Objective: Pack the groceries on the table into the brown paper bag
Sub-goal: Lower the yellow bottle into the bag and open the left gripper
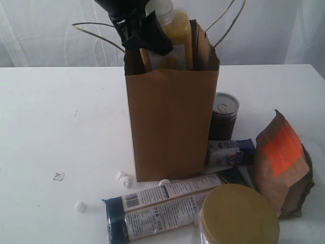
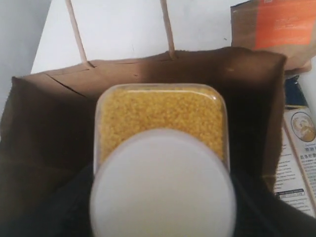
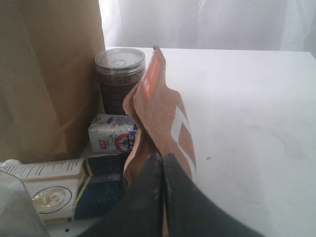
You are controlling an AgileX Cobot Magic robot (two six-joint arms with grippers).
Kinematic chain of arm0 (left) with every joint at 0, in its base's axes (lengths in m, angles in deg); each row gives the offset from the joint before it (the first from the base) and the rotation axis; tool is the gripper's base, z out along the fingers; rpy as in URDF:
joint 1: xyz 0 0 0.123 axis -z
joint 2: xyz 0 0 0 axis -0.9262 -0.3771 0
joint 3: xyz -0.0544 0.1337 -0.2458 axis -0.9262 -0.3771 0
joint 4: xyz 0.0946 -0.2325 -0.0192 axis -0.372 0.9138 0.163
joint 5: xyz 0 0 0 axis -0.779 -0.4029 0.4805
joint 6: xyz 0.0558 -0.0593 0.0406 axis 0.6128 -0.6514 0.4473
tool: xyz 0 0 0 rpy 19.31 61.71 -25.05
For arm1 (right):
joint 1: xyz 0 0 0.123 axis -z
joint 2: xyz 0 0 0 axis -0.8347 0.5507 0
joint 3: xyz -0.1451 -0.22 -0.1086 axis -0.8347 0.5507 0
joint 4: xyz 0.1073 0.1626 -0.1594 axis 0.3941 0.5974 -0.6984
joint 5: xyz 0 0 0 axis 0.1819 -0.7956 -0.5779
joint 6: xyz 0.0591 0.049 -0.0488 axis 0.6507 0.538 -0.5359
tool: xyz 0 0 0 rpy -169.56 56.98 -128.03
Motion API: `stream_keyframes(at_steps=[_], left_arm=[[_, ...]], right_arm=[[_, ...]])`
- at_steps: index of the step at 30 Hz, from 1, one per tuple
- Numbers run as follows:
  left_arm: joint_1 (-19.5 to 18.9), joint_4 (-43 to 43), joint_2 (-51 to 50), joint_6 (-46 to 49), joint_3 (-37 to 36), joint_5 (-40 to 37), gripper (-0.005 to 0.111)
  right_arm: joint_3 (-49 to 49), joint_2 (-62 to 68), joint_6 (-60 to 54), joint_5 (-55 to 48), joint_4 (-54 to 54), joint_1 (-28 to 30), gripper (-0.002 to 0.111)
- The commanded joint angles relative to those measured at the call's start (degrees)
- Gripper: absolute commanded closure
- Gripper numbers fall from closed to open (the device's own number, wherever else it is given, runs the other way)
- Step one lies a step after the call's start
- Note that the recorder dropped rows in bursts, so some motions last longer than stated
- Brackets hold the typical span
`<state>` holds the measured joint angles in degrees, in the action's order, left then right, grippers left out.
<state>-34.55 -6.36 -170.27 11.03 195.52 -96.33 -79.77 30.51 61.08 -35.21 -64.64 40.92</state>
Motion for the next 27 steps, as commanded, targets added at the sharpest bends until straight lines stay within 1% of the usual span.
stream_keyframes(at_steps=[1,8,12,14,16,20,27], left_arm=[[0.16,0.34,-1.53,0.88,1.0,2.29,0.107],[0.16,0.4,-3.75,2.38,1.0,2.33,0.107],[0.16,0.64,-3.75,2.95,1.75,1.02,0.107],[1.21,0.29,-3.86,3.82,4.36,-0.13,0.107],[1.95,0.15,-4.59,4.01,5.29,0.12,0.107],[2.38,-0.51,-7.35,4.33,5.63,-0.74,0.107],[2.44,-0.51,-8.47,3.36,5.63,-0.89,0.107]], right_arm=[[0.29,-0.33,0.15,0.35,-0.21,0.32,0.108],[0.29,-0.33,0.15,0.35,-0.21,0.32,0.108],[0.29,-0.33,0.15,0.35,-0.21,0.32,0.108],[0.29,-0.33,0.15,0.35,-0.21,0.32,0.108],[0.29,-0.33,0.15,0.35,-0.21,0.32,0.108],[0.29,-0.33,0.15,0.35,-0.21,0.32,0.108],[0.29,-0.33,0.15,0.35,-0.21,0.32,0.108]])
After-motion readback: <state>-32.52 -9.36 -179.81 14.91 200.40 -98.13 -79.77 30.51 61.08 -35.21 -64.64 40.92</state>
